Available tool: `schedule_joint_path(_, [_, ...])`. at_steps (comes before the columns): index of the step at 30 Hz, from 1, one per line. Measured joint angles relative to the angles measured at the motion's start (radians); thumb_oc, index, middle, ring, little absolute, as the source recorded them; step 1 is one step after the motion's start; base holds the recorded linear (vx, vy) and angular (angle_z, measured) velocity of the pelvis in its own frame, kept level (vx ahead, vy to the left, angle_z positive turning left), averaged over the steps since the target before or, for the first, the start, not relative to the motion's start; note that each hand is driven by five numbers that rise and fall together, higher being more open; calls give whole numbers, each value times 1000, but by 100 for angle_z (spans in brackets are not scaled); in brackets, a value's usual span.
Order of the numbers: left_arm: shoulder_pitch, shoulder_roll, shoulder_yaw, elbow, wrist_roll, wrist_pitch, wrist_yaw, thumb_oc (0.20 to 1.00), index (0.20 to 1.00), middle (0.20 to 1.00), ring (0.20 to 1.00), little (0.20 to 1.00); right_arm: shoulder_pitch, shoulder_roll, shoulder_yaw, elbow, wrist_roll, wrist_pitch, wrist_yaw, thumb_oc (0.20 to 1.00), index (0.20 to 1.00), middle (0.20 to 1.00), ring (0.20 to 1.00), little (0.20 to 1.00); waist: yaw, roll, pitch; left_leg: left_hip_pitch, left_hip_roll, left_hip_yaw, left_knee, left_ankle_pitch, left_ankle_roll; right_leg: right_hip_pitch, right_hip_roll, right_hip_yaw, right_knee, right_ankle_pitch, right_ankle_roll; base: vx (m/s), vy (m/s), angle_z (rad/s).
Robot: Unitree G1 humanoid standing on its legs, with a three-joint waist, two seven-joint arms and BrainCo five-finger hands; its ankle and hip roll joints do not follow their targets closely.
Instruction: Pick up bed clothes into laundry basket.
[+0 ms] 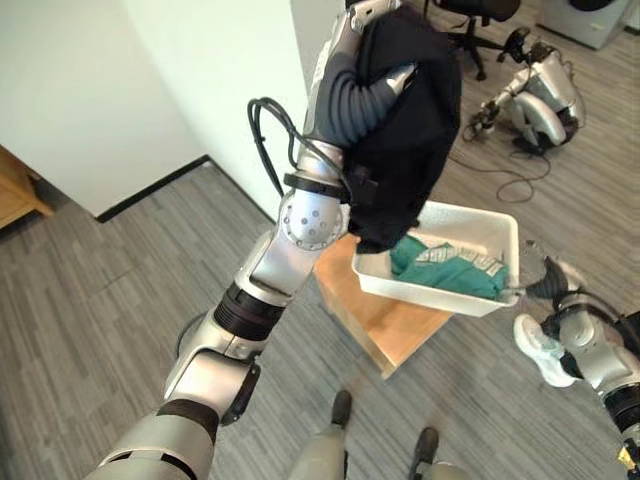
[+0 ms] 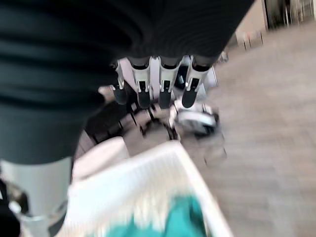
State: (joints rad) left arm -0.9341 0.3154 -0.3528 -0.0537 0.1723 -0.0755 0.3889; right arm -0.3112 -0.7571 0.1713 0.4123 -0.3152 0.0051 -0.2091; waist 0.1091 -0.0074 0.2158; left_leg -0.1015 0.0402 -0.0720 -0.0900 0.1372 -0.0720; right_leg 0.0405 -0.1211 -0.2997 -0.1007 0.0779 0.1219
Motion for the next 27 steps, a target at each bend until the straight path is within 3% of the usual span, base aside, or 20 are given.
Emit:
schedule_joint_path(10, [-60,-41,-49,-32,-13,-10,-26,200,200,200,200,200,10,-13,-22,-268,2,-26,61,1000,1000,1000,1000,1000,-54,-3,-6,4,2,12,0,-5,0,-3,0,18,0,2,-3,12,7,-5])
schedule_joint_path(14, [-63,-63,-82,-16,-13,-10,-48,200,200,200,200,200,68,-62,-118,-406,22,-64,83,1000,1000,1000,1000,1000,-84,-4,-10,11,7,63,0,-18,0,-27,0,71,0,9,-4,17,22,-35])
schedule_joint_path(18, [-63,-70,-117,74,-10,0,-62,200,200,200,200,200,99,-151,-204,-318,33,-58,62,1000,1000,1000,1000,1000,-154,-13,-23,20,9,112,0,-26,9,-43,-2,118,0,14,-1,-5,1,-39])
schedule_joint_path(22, [-63,-81,-123,64,7,3,-71,200,200,200,200,200,135,-126,-209,-170,-4,21,40,1000,1000,1000,1000,1000,-190,-8,-33,21,19,135,-1,-31,12,-59,5,142,0,15,-3,12,33,-22])
schedule_joint_path(27, [-87,-67,-120,96,85,12,-69,200,200,200,200,200,144,-56,-166,-101,-39,46,16,1000,1000,1000,1000,1000,-189,10,-46,20,31,172,-2,-39,8,-82,16,178,0,18,-7,-4,16,-23])
